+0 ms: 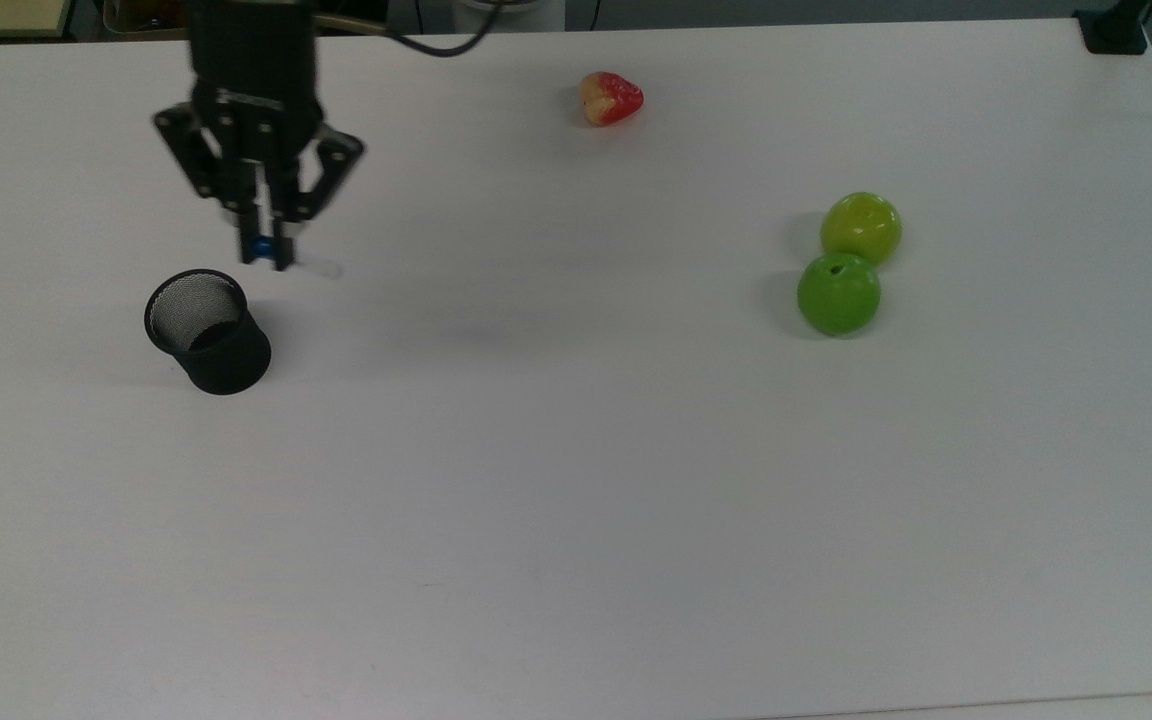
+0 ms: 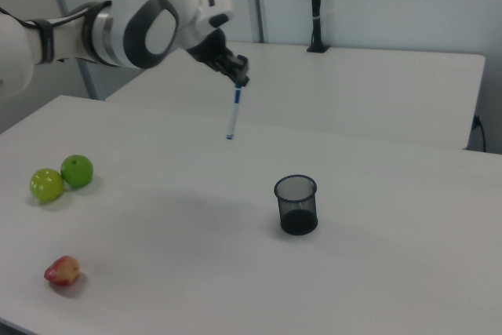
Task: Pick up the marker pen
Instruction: 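Carry the marker away from the cup toward the green apples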
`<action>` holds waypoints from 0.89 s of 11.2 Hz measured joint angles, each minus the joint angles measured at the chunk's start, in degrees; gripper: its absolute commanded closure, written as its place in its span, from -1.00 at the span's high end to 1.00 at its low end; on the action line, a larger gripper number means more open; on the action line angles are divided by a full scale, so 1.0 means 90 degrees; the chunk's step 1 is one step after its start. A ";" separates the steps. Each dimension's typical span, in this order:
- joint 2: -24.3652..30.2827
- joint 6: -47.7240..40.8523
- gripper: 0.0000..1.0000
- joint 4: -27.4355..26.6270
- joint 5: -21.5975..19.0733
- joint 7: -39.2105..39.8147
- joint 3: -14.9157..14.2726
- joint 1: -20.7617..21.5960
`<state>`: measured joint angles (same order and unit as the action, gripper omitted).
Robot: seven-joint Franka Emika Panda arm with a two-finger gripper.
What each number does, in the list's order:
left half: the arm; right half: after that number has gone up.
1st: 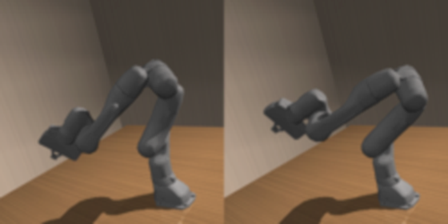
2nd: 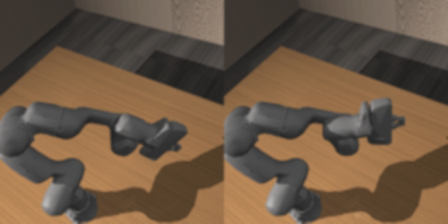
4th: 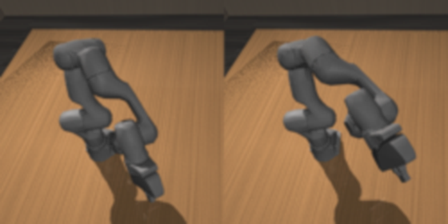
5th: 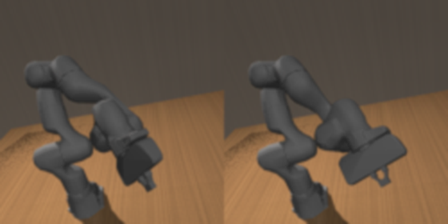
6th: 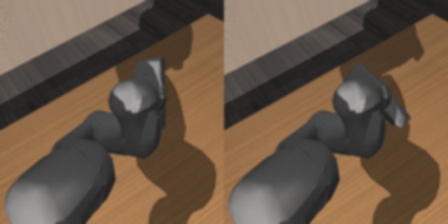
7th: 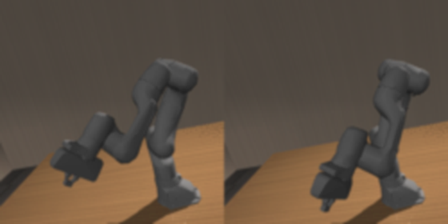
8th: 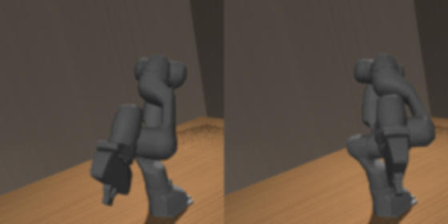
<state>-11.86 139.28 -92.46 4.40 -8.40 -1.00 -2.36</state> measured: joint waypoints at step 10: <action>0.0187 -0.2780 -0.89 -0.0119 0.0001 -0.0370 0.0013 0.1449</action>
<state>-10.18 114.26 -93.53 4.41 -11.73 -0.88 10.68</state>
